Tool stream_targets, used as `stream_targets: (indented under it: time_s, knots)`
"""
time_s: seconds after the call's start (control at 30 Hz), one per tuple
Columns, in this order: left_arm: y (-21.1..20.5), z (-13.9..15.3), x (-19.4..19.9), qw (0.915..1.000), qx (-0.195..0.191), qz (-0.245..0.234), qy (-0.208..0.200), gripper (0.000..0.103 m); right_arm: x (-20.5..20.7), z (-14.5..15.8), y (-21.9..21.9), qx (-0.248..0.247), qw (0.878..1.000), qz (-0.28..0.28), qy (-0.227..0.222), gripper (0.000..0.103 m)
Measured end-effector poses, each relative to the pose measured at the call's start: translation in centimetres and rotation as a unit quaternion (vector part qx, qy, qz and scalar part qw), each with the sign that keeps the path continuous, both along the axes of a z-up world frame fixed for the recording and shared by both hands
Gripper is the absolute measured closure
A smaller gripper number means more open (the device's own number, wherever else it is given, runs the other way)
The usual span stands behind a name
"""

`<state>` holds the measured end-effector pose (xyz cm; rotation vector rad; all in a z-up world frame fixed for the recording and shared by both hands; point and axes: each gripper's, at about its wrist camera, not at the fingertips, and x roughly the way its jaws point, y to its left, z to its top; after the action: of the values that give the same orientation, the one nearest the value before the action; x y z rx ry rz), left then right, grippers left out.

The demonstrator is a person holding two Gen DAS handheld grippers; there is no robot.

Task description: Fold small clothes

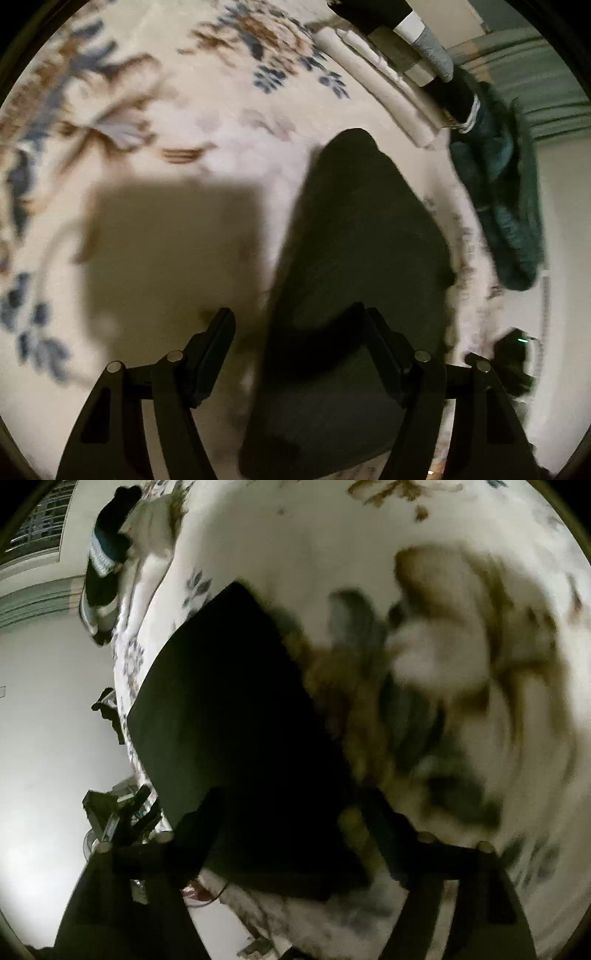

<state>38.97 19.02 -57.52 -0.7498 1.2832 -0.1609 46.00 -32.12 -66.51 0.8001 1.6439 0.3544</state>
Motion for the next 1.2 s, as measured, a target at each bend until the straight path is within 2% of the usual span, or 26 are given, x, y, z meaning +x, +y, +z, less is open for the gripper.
stream_targets:
  time_s: [0.07, 0.1, 0.13, 0.17, 0.27, 0.33, 0.37, 0.43, 0.5, 0.53, 0.57, 0.6, 0.63, 0.67, 0.8, 0.97, 1.1, 1.2]
  knots:
    - [-0.3, -1.3, 1.0, 0.9994, -0.034, -0.008, 0.0, 0.034, 1.1, -2.8, -0.1, 0.035, 0.999, -0.001, 0.023, 0.022]
    - [-0.5, -2.0, 1.6, 0.9985, -0.054, -0.014, 0.0, 0.034, 1.5, -3.9, 0.1, 0.053, 0.998, 0.0, 0.029, 0.016]
    - [-0.8, -2.3, 2.1, 0.9977, -0.066, -0.018, -0.001, 0.034, 1.8, -4.6, 0.5, 0.077, 0.997, 0.0, 0.031, 0.004]
    - [-1.2, -2.7, 2.5, 0.9967, -0.077, -0.023, -0.002, 0.034, 2.4, -4.9, 1.1, 0.104, 0.994, 0.006, 0.024, 0.001]
    - [-2.3, -3.2, 4.0, 0.995, -0.09, -0.042, -0.005, 0.034, 2.9, -4.6, 3.2, 0.172, 0.984, 0.034, 0.013, 0.002]
    - [-3.0, -3.1, 4.6, 0.9943, -0.092, -0.053, -0.009, 0.032, 2.8, -4.5, 5.1, 0.212, 0.976, 0.047, 0.015, 0.007]
    - [-3.3, -3.1, 4.8, 0.9939, -0.095, -0.055, -0.012, 0.032, 2.7, -4.6, 6.4, 0.213, 0.975, 0.064, 0.019, 0.007]
    - [-3.7, -3.0, 5.2, 0.993, -0.099, -0.063, -0.018, 0.032, 2.7, -4.9, 8.4, 0.182, 0.979, 0.089, 0.013, 0.006]
    - [-3.7, -2.9, 5.2, 0.9918, -0.103, -0.07, -0.03, 0.032, 2.9, -4.8, 9.4, 0.179, 0.981, 0.079, 0.006, 0.007]
    - [-3.8, -2.8, 5.1, 0.9914, -0.101, -0.074, -0.039, 0.032, 2.8, -4.5, 9.4, 0.179, 0.981, 0.073, 0.004, 0.02]
    - [-3.8, -2.6, 5.1, 0.9916, -0.095, -0.077, -0.045, 0.047, 2.7, -4.0, 9.5, 0.168, 0.983, 0.074, -0.005, 0.035]
    - [-3.9, -2.3, 5.2, 0.992, -0.087, -0.078, -0.049, 0.061, 2.3, -3.8, 9.5, 0.149, 0.986, 0.075, -0.009, 0.062]
    - [-3.6, -2.0, 5.2, 0.9919, -0.085, -0.079, -0.049, 0.077, 2.2, -3.7, 9.6, 0.146, 0.987, 0.065, -0.007, 0.063]
    - [-3.5, -1.7, 5.3, 0.9915, -0.089, -0.079, -0.051, 0.081, 1.8, -3.4, 9.6, 0.141, 0.989, 0.048, -0.008, 0.064]
    - [-3.8, 0.7, 5.8, 0.9908, -0.072, -0.104, -0.048, 0.083, 1.0, -0.7, 10.3, 0.098, 0.995, 0.015, -0.026, 0.069]
    - [-3.0, 4.7, 8.0, 0.9871, -0.068, -0.131, -0.062, 0.083, 0.3, 5.5, 12.2, 0.082, 0.995, -0.026, -0.057, 0.072]
    - [-2.0, 9.8, 11.8, 0.9821, -0.066, -0.152, -0.089, 0.083, 2.5, 10.6, 13.1, 0.088, 0.99, -0.048, -0.097, 0.072]
    - [-1.6, 14.2, 15.5, 0.9783, -0.05, -0.161, -0.119, 0.083, 6.1, 14.9, 13.9, 0.088, 0.986, -0.048, -0.131, 0.072]
